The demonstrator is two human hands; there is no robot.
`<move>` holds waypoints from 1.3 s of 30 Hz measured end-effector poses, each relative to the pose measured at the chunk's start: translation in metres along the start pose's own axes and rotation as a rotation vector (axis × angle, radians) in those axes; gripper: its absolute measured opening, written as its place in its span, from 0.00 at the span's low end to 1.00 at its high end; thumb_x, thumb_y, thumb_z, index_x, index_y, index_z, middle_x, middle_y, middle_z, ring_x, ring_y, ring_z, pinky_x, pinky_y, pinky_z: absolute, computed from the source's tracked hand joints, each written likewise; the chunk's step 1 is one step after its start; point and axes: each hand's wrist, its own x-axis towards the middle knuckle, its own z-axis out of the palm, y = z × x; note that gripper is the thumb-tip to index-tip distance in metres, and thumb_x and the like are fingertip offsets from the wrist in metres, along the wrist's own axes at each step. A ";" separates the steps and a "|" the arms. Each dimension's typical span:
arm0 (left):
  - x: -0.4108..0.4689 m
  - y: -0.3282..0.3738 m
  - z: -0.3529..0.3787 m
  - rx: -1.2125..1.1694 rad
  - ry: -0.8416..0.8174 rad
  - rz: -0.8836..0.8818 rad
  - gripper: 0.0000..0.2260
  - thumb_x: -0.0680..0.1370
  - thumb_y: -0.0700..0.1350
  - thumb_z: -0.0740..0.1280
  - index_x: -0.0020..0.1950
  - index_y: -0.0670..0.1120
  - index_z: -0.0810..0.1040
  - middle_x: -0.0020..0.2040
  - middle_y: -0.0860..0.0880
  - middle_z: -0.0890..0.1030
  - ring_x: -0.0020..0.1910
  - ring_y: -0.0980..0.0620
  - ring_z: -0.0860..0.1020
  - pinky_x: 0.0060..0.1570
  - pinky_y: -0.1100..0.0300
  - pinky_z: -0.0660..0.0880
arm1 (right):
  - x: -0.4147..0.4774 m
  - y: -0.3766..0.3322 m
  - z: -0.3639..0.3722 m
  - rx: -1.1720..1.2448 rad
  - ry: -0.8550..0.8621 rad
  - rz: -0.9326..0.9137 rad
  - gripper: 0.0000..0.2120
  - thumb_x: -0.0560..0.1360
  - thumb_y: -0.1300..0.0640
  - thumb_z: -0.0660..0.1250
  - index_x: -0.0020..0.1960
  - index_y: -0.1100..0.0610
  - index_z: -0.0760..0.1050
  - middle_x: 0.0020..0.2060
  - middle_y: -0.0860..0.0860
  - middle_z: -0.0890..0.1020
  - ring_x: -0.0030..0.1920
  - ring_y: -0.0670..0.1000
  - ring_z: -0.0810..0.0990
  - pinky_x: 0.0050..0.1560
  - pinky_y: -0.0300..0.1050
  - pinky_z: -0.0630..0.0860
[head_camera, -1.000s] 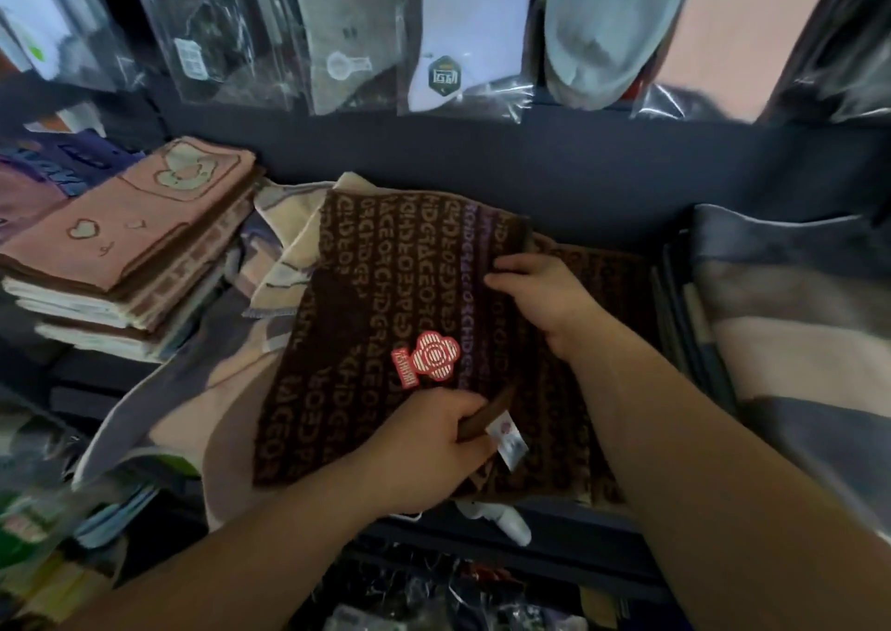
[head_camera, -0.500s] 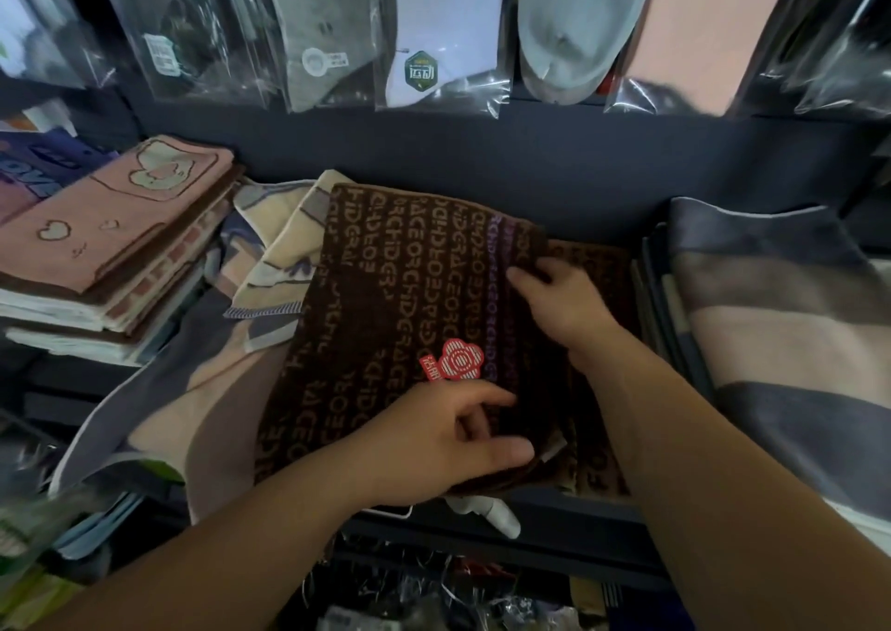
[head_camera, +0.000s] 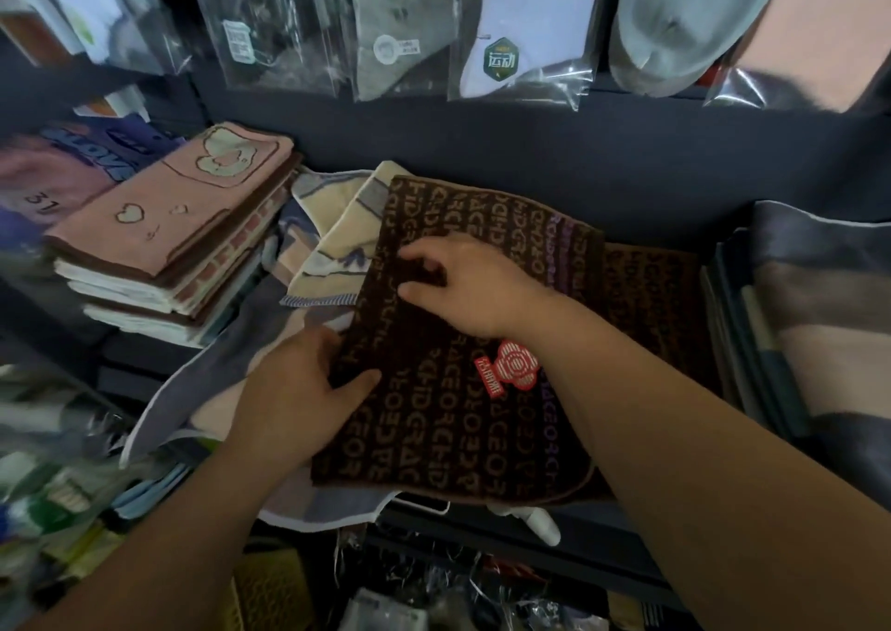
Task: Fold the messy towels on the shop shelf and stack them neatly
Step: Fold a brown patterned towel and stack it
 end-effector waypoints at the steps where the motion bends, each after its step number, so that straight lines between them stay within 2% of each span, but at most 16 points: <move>1: 0.000 -0.001 -0.001 0.009 -0.029 0.018 0.13 0.72 0.58 0.74 0.52 0.53 0.79 0.42 0.57 0.82 0.40 0.59 0.79 0.37 0.59 0.76 | 0.009 -0.008 0.002 -0.054 -0.101 -0.006 0.26 0.79 0.39 0.63 0.75 0.43 0.67 0.68 0.55 0.71 0.68 0.58 0.70 0.69 0.48 0.68; 3: 0.002 -0.004 -0.003 0.009 -0.111 0.060 0.13 0.73 0.58 0.74 0.55 0.58 0.80 0.45 0.61 0.83 0.43 0.62 0.80 0.42 0.58 0.79 | 0.024 -0.021 0.007 -0.180 -0.165 -0.010 0.28 0.80 0.36 0.60 0.77 0.40 0.62 0.72 0.56 0.65 0.71 0.60 0.65 0.71 0.53 0.66; 5: 0.004 -0.006 -0.005 0.015 -0.177 0.105 0.13 0.74 0.57 0.73 0.57 0.61 0.80 0.49 0.63 0.82 0.47 0.62 0.80 0.46 0.59 0.80 | 0.037 -0.030 0.011 -0.277 -0.112 0.018 0.28 0.80 0.34 0.56 0.78 0.38 0.59 0.73 0.56 0.61 0.73 0.61 0.61 0.71 0.59 0.65; 8: 0.007 -0.014 -0.007 -0.023 -0.210 0.155 0.14 0.74 0.56 0.74 0.58 0.56 0.82 0.54 0.59 0.82 0.51 0.60 0.80 0.50 0.53 0.80 | 0.051 -0.037 0.019 -0.436 -0.050 0.122 0.30 0.80 0.32 0.50 0.80 0.38 0.53 0.77 0.60 0.55 0.75 0.64 0.56 0.71 0.61 0.61; 11: 0.008 -0.024 -0.012 -0.125 -0.284 0.114 0.14 0.71 0.56 0.74 0.52 0.50 0.82 0.51 0.55 0.83 0.49 0.58 0.81 0.51 0.48 0.80 | 0.059 -0.038 0.033 -0.507 -0.097 0.213 0.30 0.80 0.31 0.46 0.80 0.37 0.53 0.80 0.63 0.49 0.76 0.67 0.54 0.72 0.62 0.57; 13: 0.009 -0.028 -0.017 -0.155 -0.345 0.085 0.16 0.70 0.58 0.73 0.49 0.49 0.81 0.49 0.52 0.82 0.48 0.54 0.81 0.51 0.45 0.80 | 0.063 -0.040 0.041 -0.532 -0.122 0.250 0.31 0.79 0.30 0.46 0.78 0.40 0.60 0.79 0.63 0.51 0.74 0.66 0.56 0.71 0.62 0.57; 15: 0.009 -0.030 -0.021 -0.169 -0.389 0.077 0.15 0.70 0.58 0.73 0.48 0.49 0.80 0.48 0.51 0.82 0.47 0.53 0.82 0.51 0.43 0.80 | 0.066 -0.044 0.043 -0.516 -0.083 0.278 0.33 0.79 0.31 0.47 0.76 0.47 0.67 0.75 0.59 0.59 0.71 0.64 0.60 0.68 0.61 0.60; 18: 0.011 -0.033 -0.027 -0.271 -0.443 0.072 0.14 0.69 0.58 0.72 0.48 0.51 0.81 0.48 0.50 0.84 0.49 0.51 0.83 0.52 0.41 0.80 | 0.068 -0.051 0.035 -0.417 0.011 0.303 0.33 0.80 0.33 0.50 0.73 0.55 0.71 0.70 0.56 0.65 0.69 0.61 0.64 0.66 0.61 0.64; 20: 0.011 -0.034 -0.029 -0.410 -0.508 0.049 0.08 0.73 0.49 0.73 0.50 0.49 0.82 0.49 0.47 0.85 0.51 0.47 0.84 0.55 0.42 0.80 | 0.069 -0.052 0.030 -0.300 0.108 0.311 0.32 0.79 0.34 0.54 0.70 0.57 0.73 0.68 0.55 0.68 0.69 0.60 0.66 0.65 0.62 0.66; 22: 0.013 -0.033 -0.036 -0.558 -0.554 0.010 0.08 0.77 0.37 0.71 0.55 0.46 0.82 0.50 0.45 0.86 0.53 0.48 0.84 0.54 0.51 0.81 | 0.069 -0.056 0.027 -0.171 0.257 0.281 0.30 0.78 0.34 0.58 0.66 0.58 0.75 0.67 0.54 0.70 0.67 0.59 0.69 0.65 0.61 0.69; 24: 0.017 -0.034 -0.051 -0.635 -0.532 -0.004 0.10 0.78 0.31 0.68 0.54 0.43 0.82 0.49 0.44 0.87 0.51 0.48 0.85 0.49 0.59 0.81 | 0.071 -0.064 0.024 -0.065 0.411 0.214 0.27 0.78 0.36 0.60 0.63 0.57 0.77 0.67 0.52 0.70 0.67 0.58 0.69 0.64 0.62 0.71; 27: 0.028 -0.044 -0.086 -0.664 -0.453 -0.008 0.12 0.77 0.30 0.66 0.50 0.45 0.84 0.49 0.43 0.87 0.50 0.46 0.85 0.49 0.56 0.81 | 0.079 -0.084 0.015 0.092 0.478 0.140 0.30 0.79 0.35 0.60 0.68 0.57 0.75 0.72 0.52 0.67 0.72 0.58 0.65 0.70 0.62 0.66; 30: 0.035 -0.058 -0.116 -0.649 -0.378 0.010 0.16 0.77 0.30 0.66 0.46 0.50 0.85 0.48 0.43 0.87 0.48 0.45 0.85 0.46 0.58 0.82 | 0.096 -0.099 0.011 0.185 0.419 0.120 0.36 0.78 0.31 0.56 0.75 0.56 0.69 0.76 0.50 0.63 0.76 0.60 0.58 0.75 0.67 0.57; 35: 0.027 -0.083 -0.128 -0.554 -0.304 -0.032 0.21 0.78 0.28 0.65 0.46 0.55 0.85 0.45 0.43 0.87 0.43 0.45 0.86 0.40 0.58 0.82 | 0.116 -0.108 0.043 0.221 0.325 0.021 0.37 0.74 0.27 0.55 0.72 0.51 0.73 0.75 0.47 0.66 0.76 0.58 0.62 0.74 0.69 0.55; 37: 0.024 -0.100 -0.122 -0.399 -0.229 -0.048 0.21 0.78 0.31 0.67 0.49 0.60 0.81 0.42 0.44 0.86 0.40 0.44 0.85 0.39 0.53 0.82 | 0.117 -0.104 0.055 0.185 0.241 -0.010 0.36 0.75 0.27 0.56 0.74 0.47 0.71 0.76 0.46 0.66 0.77 0.56 0.60 0.74 0.70 0.52; 39: 0.023 -0.114 -0.110 -0.134 -0.163 -0.026 0.17 0.77 0.38 0.71 0.52 0.63 0.77 0.39 0.46 0.85 0.38 0.46 0.84 0.37 0.54 0.80 | 0.114 -0.095 0.063 0.165 0.143 -0.043 0.40 0.72 0.24 0.54 0.77 0.44 0.65 0.78 0.46 0.62 0.79 0.54 0.55 0.76 0.70 0.50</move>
